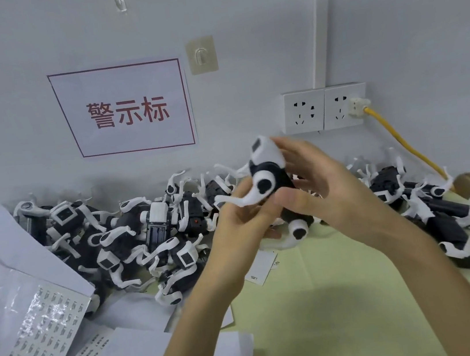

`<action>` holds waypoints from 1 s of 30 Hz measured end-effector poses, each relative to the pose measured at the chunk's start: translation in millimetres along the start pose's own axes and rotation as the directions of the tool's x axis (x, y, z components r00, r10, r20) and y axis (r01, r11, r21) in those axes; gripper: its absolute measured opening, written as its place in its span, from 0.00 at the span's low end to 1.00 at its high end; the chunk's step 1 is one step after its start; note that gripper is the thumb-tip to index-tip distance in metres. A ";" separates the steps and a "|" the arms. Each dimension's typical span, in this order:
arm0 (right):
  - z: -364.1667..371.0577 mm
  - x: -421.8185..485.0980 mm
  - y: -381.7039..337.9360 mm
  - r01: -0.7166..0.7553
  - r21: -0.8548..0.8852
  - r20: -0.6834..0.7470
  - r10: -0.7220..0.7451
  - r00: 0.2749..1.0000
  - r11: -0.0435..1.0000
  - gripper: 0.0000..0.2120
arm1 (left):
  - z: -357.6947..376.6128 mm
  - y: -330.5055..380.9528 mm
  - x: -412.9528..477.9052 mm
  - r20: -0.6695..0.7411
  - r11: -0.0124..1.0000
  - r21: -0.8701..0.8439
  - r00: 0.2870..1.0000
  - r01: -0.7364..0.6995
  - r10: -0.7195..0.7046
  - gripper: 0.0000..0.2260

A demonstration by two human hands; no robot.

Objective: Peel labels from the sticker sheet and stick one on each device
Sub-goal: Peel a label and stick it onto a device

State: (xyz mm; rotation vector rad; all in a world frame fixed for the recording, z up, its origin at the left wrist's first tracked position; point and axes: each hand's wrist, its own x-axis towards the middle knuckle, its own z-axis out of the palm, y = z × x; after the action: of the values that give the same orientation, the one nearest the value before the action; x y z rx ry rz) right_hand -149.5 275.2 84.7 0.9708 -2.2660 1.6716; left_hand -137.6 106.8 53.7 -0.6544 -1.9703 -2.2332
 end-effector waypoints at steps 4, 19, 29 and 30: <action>3.6 0.7 1.1 0.038 -0.002 -0.097 -0.038 0.995 0.999 0.20 | 2.0 -2.4 0.0 0.069 0.992 0.129 0.998 -0.013 0.004 0.03; 19.3 4.4 13.5 -0.031 0.120 -0.094 0.042 0.995 0.992 0.22 | -2.9 1.5 -0.1 -0.053 0.995 -0.001 0.994 0.099 -0.099 0.10; 18.5 4.3 7.7 0.058 0.027 -0.092 -0.055 0.994 0.998 0.12 | -16.8 17.0 2.1 -0.181 0.957 -0.262 0.967 0.128 -0.179 0.20; 22.2 4.6 7.5 0.068 0.007 -0.082 -0.067 0.994 0.998 0.14 | -19.2 18.5 1.8 -0.183 0.957 -0.259 0.966 0.133 -0.184 0.19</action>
State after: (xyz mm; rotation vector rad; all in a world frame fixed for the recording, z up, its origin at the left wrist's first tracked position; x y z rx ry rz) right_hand -152.2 254.5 72.9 0.9525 -2.1509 1.6648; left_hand -137.7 85.7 70.0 -0.2753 -1.7213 -2.5492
